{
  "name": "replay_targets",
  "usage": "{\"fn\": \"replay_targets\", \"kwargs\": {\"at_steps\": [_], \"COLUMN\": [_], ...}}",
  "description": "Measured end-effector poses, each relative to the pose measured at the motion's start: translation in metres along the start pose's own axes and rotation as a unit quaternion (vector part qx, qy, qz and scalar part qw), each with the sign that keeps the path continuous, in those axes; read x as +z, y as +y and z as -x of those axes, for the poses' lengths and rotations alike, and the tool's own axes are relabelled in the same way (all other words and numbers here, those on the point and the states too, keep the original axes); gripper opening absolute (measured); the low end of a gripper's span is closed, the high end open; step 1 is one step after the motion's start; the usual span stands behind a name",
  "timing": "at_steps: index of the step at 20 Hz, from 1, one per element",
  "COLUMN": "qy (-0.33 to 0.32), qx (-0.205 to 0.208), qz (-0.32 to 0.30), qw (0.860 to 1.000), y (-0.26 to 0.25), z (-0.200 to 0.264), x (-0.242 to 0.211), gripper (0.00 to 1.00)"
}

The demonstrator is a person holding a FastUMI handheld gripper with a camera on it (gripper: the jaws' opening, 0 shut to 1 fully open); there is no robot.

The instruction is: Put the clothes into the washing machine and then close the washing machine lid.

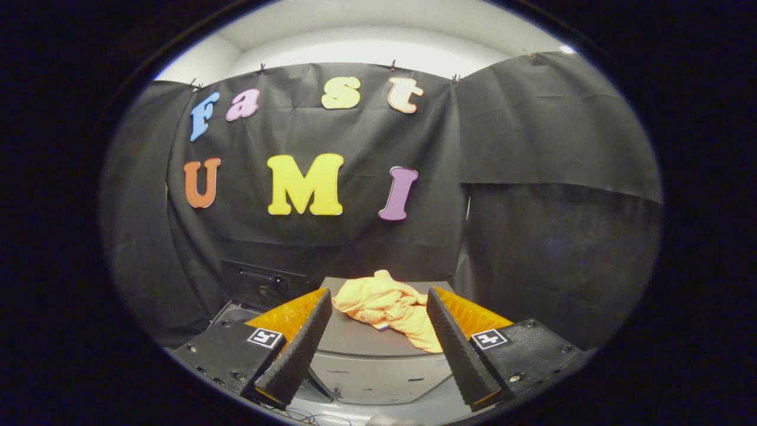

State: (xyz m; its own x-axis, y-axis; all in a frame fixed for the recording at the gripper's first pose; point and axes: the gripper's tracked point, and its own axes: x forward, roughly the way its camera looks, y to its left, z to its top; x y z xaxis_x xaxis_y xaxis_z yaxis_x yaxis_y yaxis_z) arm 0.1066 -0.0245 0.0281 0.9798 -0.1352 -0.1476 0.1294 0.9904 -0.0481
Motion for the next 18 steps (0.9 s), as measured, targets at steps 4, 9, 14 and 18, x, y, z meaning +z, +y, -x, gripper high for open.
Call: {"fn": "replay_targets", "kwargs": {"at_steps": [4,9,14,18], "qy": [0.058,0.165,0.253,0.312], "qx": [0.01,0.023,0.027,0.052], "qz": [0.002,-0.006,-0.001,0.004], "qw": [0.998,0.986,0.967,0.949], "y": [-0.007,-0.01,-0.015,-0.01], "z": [-0.076,-0.171,-0.235,-0.255], "x": [0.0,-0.035,-0.069,-0.084], "gripper": [1.0,1.0,1.0,1.0]}}
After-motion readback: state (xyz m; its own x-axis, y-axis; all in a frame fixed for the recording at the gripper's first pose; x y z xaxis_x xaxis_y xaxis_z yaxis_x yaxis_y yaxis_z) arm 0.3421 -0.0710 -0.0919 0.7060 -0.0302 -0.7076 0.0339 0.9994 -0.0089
